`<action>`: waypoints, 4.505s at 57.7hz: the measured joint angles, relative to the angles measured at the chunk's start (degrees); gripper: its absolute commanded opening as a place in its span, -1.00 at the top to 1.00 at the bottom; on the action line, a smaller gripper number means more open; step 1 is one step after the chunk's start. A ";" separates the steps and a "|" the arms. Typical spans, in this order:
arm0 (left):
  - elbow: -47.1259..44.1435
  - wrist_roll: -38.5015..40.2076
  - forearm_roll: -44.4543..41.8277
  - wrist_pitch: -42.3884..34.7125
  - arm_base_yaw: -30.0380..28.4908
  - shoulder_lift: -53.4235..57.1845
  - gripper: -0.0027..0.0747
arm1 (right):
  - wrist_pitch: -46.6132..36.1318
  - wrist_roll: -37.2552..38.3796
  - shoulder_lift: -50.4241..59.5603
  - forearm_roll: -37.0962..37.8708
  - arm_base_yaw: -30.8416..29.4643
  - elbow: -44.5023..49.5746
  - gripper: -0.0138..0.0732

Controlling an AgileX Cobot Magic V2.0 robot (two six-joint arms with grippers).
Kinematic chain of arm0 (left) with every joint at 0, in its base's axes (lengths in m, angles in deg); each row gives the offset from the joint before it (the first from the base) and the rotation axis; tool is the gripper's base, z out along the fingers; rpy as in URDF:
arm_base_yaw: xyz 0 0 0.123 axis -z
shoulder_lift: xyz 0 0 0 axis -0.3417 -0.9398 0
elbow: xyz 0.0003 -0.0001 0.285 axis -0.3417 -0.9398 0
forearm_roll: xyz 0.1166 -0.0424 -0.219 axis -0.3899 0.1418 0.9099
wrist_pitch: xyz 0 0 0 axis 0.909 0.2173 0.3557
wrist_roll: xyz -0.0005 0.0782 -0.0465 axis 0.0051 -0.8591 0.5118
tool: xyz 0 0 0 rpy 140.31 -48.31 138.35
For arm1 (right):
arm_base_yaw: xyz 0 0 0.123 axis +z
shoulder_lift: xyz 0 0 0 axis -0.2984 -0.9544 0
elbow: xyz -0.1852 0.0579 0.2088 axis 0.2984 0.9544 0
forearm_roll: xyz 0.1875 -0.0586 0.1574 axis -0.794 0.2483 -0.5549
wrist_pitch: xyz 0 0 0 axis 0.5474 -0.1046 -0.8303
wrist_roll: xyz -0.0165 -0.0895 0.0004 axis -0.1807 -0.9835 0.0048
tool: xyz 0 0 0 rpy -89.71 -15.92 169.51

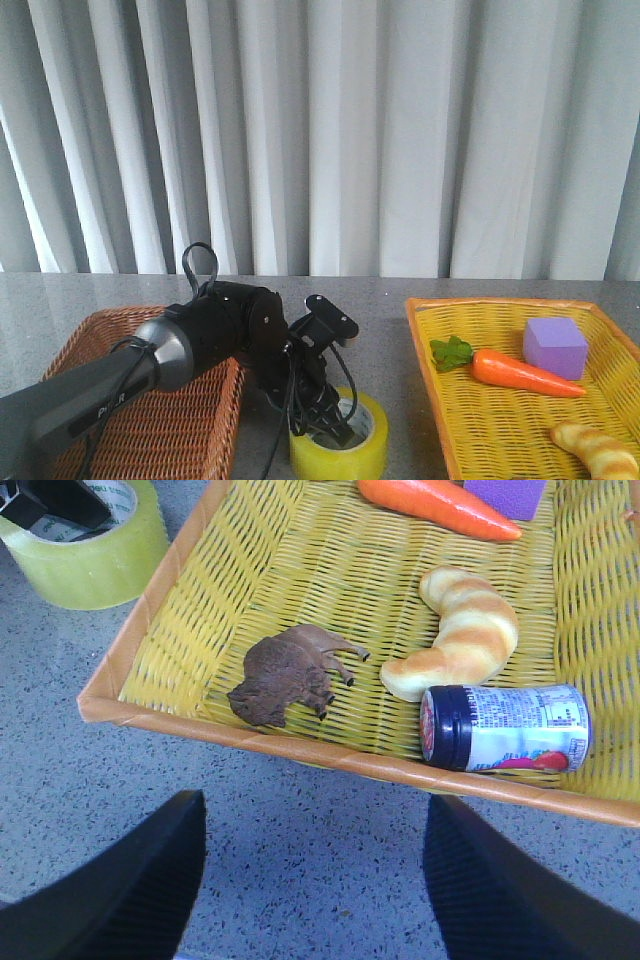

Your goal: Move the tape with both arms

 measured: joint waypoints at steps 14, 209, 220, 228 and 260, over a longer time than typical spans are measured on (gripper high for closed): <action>1.70 0.13 -0.01 3.45 0.00 0.00 0.69 | 0.05 0.00 0.00 0.00 0.00 0.00 -0.37; -59.24 10.45 -6.01 -0.56 -21.95 80.13 -0.21 | 0.20 0.00 0.00 0.00 0.00 0.00 -0.37; -69.45 12.79 -4.89 -6.09 -21.95 89.66 -0.21 | 0.20 0.00 0.00 0.00 0.00 0.00 -0.37; -73.37 13.11 -4.54 -8.41 -21.95 92.88 -0.21 | 0.20 0.00 0.00 0.00 0.00 0.00 -0.37; -75.45 13.14 -4.46 -9.64 -21.95 93.39 0.40 | 0.20 0.00 0.00 0.00 0.00 0.00 0.21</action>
